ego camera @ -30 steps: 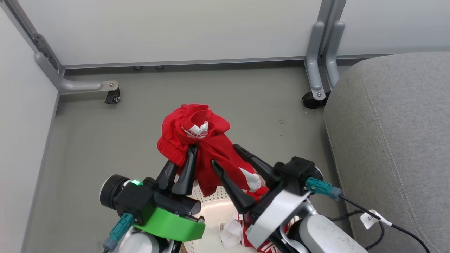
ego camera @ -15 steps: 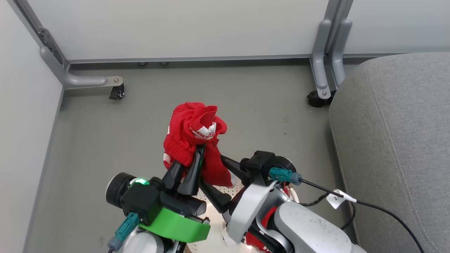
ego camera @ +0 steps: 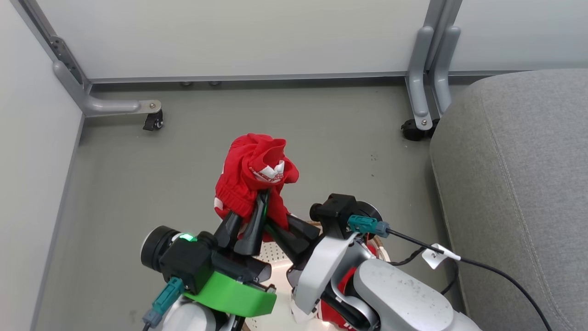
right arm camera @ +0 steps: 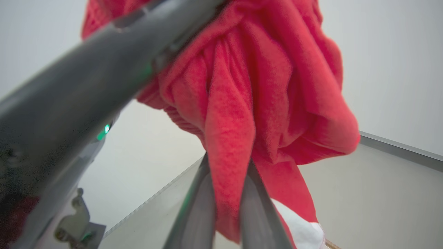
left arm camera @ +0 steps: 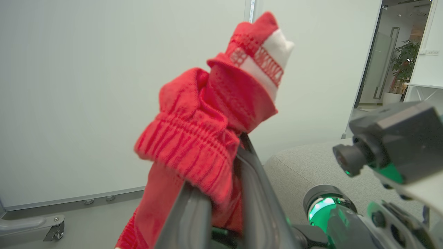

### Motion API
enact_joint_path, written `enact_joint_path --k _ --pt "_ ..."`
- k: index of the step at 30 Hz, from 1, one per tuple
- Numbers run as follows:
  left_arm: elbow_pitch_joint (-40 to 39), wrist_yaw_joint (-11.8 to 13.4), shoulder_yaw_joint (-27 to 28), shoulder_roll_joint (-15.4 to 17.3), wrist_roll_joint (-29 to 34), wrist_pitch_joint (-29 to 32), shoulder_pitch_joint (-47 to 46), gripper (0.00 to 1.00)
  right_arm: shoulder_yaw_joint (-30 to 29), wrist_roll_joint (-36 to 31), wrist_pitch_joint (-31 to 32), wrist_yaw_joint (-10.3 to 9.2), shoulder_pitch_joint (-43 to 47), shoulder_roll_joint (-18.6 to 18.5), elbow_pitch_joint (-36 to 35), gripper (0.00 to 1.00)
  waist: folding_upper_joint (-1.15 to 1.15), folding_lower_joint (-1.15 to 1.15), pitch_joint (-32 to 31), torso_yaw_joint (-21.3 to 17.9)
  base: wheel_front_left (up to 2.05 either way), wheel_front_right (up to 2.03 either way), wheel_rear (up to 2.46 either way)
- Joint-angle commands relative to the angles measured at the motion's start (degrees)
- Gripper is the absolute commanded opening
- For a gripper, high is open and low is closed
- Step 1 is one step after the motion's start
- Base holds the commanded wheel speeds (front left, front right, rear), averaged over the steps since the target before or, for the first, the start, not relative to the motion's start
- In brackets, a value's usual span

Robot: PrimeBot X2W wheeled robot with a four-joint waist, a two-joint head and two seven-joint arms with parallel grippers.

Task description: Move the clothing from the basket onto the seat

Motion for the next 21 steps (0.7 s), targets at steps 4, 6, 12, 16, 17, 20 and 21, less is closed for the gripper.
enact_joint_path --k 4,6,12,16,17,20,21 --pt "0.25 0.27 -0.13 0.52 -0.3 -0.33 -0.95 0.0 0.17 0.46 -0.68 0.0 -1.03 -0.03 0.62 0.0 0.0 0.0 -0.06 0.02 0.0 0.0 0.0" --pt "0.41 0.36 -0.26 0.57 -0.34 -0.35 -0.89 0.0 0.16 0.54 -0.88 0.0 -1.0 -0.02 0.83 0.0 0.0 0.0 -0.18 0.07 0.0 0.0 0.0" --pt "0.77 0.33 -0.8 0.99 -0.05 0.24 -1.03 0.0 0.2 0.74 -0.97 0.0 -1.19 -0.13 1.2 0.0 0.0 0.0 -0.26 0.3 0.0 0.0 0.0" --pt "0.78 0.89 -1.06 1.31 0.65 0.72 -1.03 1.0 -0.23 0.82 -1.43 0.0 -1.49 -0.36 1.36 0.0 0.0 0.0 -0.26 0.48 0.0 0.0 0.0" --pt "0.66 1.04 -1.08 1.44 0.8 0.78 -0.9 1.0 -0.36 0.72 -1.58 0.0 -1.51 -0.42 1.42 0.0 0.0 0.0 -0.29 0.53 0.0 0.0 0.0" --pt "0.25 1.17 -1.13 2.47 0.94 1.36 0.27 1.0 -0.97 0.28 -1.7 0.01 -1.54 -0.52 1.72 0.0 0.0 0.0 -0.24 0.82 0.0 0.0 0.0" --pt "0.11 1.22 -1.09 2.87 0.96 1.67 0.74 1.0 -1.11 0.19 -1.77 0.01 -1.58 -0.52 1.79 0.0 0.0 0.0 -0.21 0.92 0.0 0.0 0.0"
